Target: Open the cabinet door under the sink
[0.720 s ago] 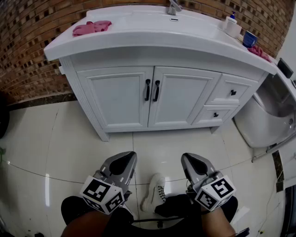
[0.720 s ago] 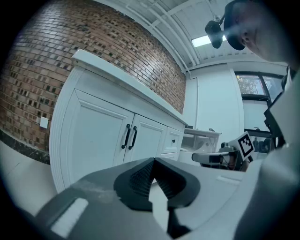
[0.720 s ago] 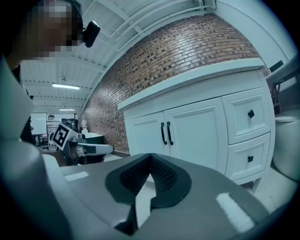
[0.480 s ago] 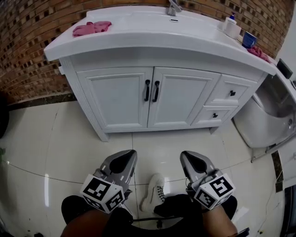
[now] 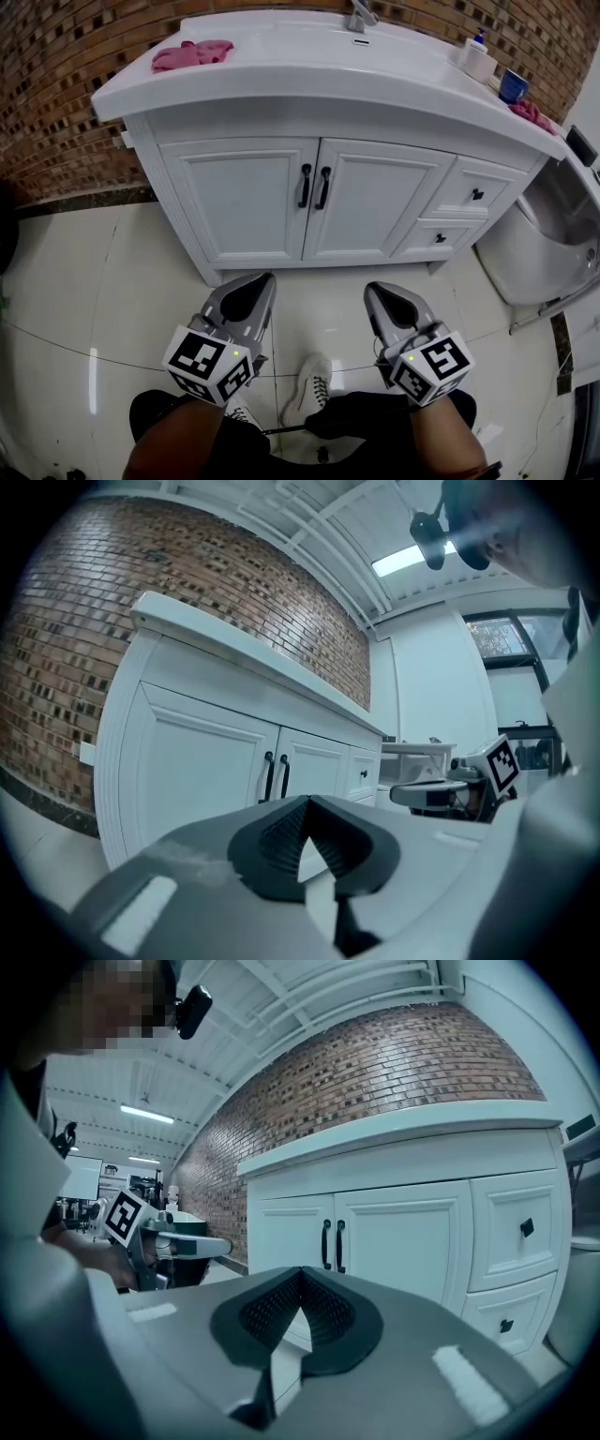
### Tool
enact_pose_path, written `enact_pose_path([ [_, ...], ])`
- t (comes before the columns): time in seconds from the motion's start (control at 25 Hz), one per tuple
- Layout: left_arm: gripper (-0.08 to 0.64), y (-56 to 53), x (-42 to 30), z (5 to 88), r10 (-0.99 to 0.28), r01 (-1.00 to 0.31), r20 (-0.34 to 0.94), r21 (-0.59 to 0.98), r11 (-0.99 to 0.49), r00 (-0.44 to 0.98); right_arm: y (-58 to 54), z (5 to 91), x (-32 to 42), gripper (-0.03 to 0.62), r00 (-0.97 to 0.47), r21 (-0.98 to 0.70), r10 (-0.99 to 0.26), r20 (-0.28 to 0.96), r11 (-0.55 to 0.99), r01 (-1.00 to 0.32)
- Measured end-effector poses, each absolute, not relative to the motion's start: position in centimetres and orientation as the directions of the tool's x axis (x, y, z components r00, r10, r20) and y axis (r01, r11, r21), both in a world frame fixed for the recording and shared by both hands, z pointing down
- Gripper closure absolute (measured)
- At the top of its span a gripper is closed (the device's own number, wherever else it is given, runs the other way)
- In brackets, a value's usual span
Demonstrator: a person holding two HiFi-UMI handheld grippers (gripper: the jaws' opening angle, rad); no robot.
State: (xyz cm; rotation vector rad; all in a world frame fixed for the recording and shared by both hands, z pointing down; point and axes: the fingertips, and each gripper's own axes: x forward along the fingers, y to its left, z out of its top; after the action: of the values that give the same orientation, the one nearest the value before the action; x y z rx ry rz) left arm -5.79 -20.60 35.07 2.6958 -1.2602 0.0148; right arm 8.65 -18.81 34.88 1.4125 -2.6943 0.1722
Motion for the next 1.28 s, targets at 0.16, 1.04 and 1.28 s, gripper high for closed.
enact_pose_path([
  [0.16, 0.558, -22.3, -5.6, 35.0, -0.758, -0.762, 0.085, 0.115, -0.637, 0.647, -20.6, 35.0, 7.9, 0.586, -0.574, -0.024, -0.807, 0.142, 0.577, -0.817],
  [1.04, 0.558, -25.7, -6.1, 36.8, -0.735, -0.743, 0.115, 0.133, -0.655, 0.668, -32.1, 36.4, 4.2, 0.562, -0.559, 0.095, -0.815, 0.150, 0.575, -0.813],
  [1.28, 0.558, -25.7, -6.3, 36.5, -0.744, -0.751, 0.108, 0.149, -0.644, 0.659, -35.5, 36.3, 3.6, 0.472, -0.530, 0.148, -0.835, 0.144, 0.548, -0.823],
])
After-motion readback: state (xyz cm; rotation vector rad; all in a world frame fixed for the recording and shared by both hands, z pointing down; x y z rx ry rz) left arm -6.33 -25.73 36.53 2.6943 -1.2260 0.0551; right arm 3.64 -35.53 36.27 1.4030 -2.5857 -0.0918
